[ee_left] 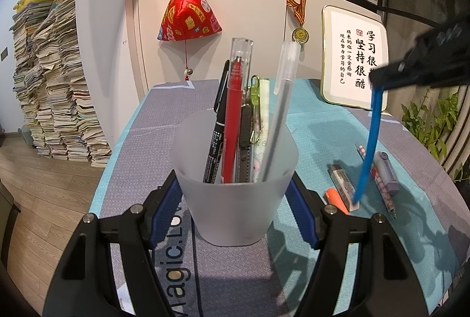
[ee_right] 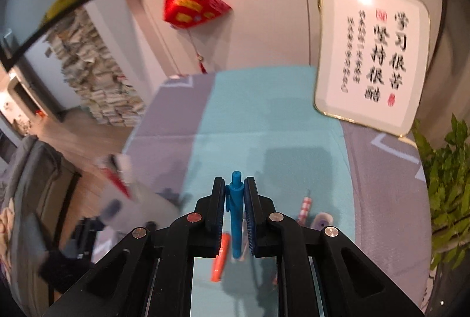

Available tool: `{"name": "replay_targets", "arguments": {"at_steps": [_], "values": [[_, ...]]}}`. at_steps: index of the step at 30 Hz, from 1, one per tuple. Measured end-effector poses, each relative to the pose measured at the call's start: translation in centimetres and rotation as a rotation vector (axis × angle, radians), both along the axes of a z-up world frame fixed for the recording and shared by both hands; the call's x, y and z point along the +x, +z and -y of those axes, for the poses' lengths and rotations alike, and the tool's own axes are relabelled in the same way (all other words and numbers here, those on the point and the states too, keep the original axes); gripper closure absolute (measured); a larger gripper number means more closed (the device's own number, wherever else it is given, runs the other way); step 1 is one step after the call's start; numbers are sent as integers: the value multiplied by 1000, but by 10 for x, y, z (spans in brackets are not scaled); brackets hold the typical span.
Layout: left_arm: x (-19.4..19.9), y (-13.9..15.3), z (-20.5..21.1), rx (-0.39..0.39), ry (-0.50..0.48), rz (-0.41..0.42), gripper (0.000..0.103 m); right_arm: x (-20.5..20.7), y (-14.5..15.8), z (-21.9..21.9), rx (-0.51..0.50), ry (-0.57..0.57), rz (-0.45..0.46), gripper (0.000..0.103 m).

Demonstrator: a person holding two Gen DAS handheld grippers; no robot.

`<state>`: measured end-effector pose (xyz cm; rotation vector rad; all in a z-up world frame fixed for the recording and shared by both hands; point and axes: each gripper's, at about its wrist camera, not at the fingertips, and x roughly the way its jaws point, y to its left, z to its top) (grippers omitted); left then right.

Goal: Organize stationery
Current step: 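Lift the blue pen with the right gripper and drop it into the cup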

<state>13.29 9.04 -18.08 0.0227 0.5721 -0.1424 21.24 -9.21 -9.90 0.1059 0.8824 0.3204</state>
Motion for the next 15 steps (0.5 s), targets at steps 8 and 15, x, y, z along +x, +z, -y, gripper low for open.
{"name": "replay_targets", "arguments": {"at_steps": [8,15], "values": [[0,0,0,0,0,0,33,-34,57,-19,44,78,152,89],[0,0,0,0,0,0,33,-55,105,-48,69,193,251,89]]}}
